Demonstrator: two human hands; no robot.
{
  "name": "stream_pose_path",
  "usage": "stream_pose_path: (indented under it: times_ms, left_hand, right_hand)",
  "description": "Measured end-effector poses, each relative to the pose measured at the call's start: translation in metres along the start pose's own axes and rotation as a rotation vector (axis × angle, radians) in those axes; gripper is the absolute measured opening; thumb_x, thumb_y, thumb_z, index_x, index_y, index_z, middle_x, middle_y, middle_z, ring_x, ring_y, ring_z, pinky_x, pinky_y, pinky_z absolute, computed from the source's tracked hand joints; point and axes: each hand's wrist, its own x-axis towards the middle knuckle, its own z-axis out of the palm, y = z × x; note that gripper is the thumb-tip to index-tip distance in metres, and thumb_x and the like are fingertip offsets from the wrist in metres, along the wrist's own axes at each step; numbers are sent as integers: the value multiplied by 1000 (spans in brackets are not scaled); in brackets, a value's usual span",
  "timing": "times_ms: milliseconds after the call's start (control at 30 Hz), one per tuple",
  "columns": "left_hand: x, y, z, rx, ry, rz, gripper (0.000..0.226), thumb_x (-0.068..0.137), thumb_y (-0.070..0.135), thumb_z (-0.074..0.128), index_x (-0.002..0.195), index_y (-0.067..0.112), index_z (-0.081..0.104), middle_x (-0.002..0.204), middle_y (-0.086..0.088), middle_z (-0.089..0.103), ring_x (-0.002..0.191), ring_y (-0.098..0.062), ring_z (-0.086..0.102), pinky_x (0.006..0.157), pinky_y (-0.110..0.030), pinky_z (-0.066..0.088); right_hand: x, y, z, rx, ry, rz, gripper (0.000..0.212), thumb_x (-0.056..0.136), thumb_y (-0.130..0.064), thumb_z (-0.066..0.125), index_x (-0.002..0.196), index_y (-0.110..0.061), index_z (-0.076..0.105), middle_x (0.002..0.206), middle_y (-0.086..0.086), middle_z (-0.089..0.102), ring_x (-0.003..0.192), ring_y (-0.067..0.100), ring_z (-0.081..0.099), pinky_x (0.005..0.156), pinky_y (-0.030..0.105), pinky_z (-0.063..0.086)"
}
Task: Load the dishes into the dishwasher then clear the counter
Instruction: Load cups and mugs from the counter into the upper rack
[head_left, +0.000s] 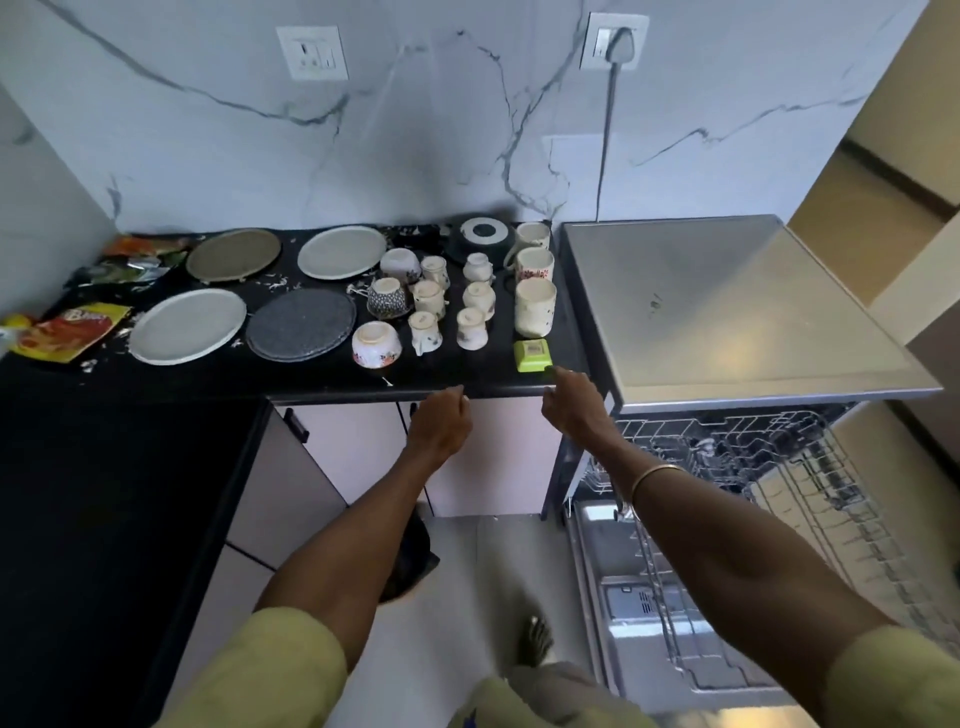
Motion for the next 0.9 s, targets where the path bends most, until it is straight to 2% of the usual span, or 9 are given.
stream_pose_path:
  times_ms: [67, 133, 267, 367, 500, 633, 733, 833, 900]
  left_hand:
    - [24, 1, 2, 0, 32, 29, 28, 96, 22, 41, 95, 9, 66, 93, -13, 70, 89, -33, 67, 75, -38, 53]
    - [51, 6, 3, 6, 60, 56, 26, 95, 21, 43, 86, 9, 64, 84, -13, 69, 81, -32, 67, 69, -38, 53]
    - [109, 30, 7, -73, 68, 97, 29, 92, 18, 50, 111, 3, 66, 106, -20, 70, 99, -34, 66, 83, -39, 54]
    - [155, 50, 15, -119, 32, 103, 46, 90, 27, 53, 129, 3, 57, 122, -19, 65, 114, -33, 60, 95, -40, 50]
    - [198, 77, 32, -86, -14, 148, 66, 85, 34, 64, 141, 5, 44, 137, -18, 53, 127, -32, 49, 106, -39, 42]
    - [222, 91, 49, -43, -50, 145, 83, 76, 46, 70, 144, 8, 40, 130, -17, 54, 116, -34, 55, 94, -42, 49]
    - [235, 94, 61, -24, -101, 102, 95, 70, 54, 72, 146, 10, 35, 127, -16, 51, 108, -36, 59, 85, -42, 52]
    - [246, 96, 65, 3, -131, 88, 96, 65, 59, 76, 140, 10, 40, 125, -15, 52, 109, -36, 58, 85, -41, 52]
    - [253, 96, 67, 18, -165, 101, 93, 64, 54, 80, 136, 10, 42, 126, -15, 51, 111, -36, 58, 87, -41, 51]
  right_hand:
    - [21, -2, 1, 9, 44, 5, 40, 78, -10, 50, 116, -13, 64, 100, 14, 72, 89, 40, 67, 73, 42, 57]
    - [46, -1, 3, 18, 62, 9, 38, 79, -12, 53, 115, -15, 64, 99, 12, 72, 88, 37, 68, 73, 44, 58]
    - [84, 7, 3, -7, 59, 18, 31, 85, -26, 59, 112, -11, 59, 105, 12, 66, 96, 34, 64, 73, 43, 57]
    - [101, 13, 11, -17, 5, 59, 46, 86, -43, 59, 116, -9, 54, 115, 14, 60, 107, 36, 57, 76, 44, 52]
    - [114, 21, 25, -21, -54, 102, 63, 72, -60, 65, 114, -15, 54, 113, 9, 58, 105, 32, 59, 74, 41, 52]
    - [119, 23, 36, -119, -84, 98, 84, 62, -74, 66, 123, -17, 51, 120, 9, 57, 110, 34, 56, 79, 43, 52]
    - [127, 23, 39, -188, -120, 101, 92, 60, -74, 70, 132, -21, 46, 128, 9, 52, 118, 34, 49, 84, 45, 50]
    - [131, 21, 40, -212, -152, 99, 96, 59, -71, 73, 139, -29, 41, 134, 11, 46, 121, 35, 46, 86, 45, 50]
    - [133, 22, 41, -244, -172, 90, 98, 59, -70, 74, 141, -30, 38, 136, 11, 44, 121, 34, 45, 85, 45, 51]
